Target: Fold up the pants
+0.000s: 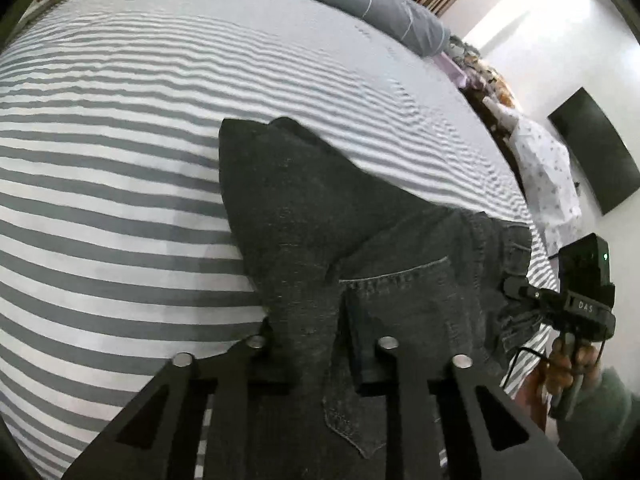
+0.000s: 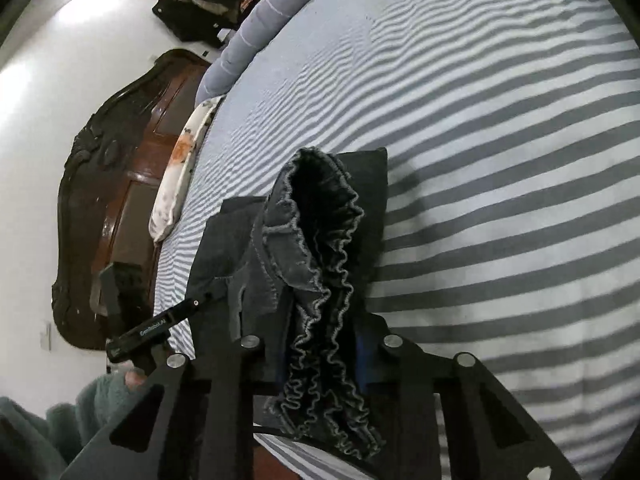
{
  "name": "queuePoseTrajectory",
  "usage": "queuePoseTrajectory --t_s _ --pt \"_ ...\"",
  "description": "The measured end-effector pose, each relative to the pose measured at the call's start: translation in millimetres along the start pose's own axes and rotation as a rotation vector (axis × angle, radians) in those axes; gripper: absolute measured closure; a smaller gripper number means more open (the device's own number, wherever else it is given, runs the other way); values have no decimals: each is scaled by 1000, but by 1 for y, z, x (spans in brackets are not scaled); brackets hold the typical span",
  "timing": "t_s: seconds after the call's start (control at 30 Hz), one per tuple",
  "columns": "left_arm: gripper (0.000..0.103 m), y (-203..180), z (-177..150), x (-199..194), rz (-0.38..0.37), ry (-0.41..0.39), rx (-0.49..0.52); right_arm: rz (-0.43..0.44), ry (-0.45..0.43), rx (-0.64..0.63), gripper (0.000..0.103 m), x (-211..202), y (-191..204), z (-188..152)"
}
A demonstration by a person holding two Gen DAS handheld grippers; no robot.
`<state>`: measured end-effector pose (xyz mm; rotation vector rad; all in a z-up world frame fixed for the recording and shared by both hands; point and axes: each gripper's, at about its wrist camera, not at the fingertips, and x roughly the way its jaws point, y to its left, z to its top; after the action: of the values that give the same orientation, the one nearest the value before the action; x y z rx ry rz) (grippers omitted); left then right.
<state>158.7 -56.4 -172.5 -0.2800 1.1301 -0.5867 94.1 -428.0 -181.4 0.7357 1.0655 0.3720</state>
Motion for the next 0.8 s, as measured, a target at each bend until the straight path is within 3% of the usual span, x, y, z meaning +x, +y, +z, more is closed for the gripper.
queuePoseTrajectory --t_s 0.2,0.37,0.6,0.8 --pt "89 -13 3 -19 -4 -47 63 -53 -26 -22 82 -8 34 4" --pt "91 -15 24 -42 2 -108 96 -58 -23 -75 83 -1 66 22" --pt "91 14 74 -57 81 -161 111 -28 -31 -109 83 46 98 67" --pt "90 49 103 -42 142 -143 99 -40 -11 -119 83 95 105 102"
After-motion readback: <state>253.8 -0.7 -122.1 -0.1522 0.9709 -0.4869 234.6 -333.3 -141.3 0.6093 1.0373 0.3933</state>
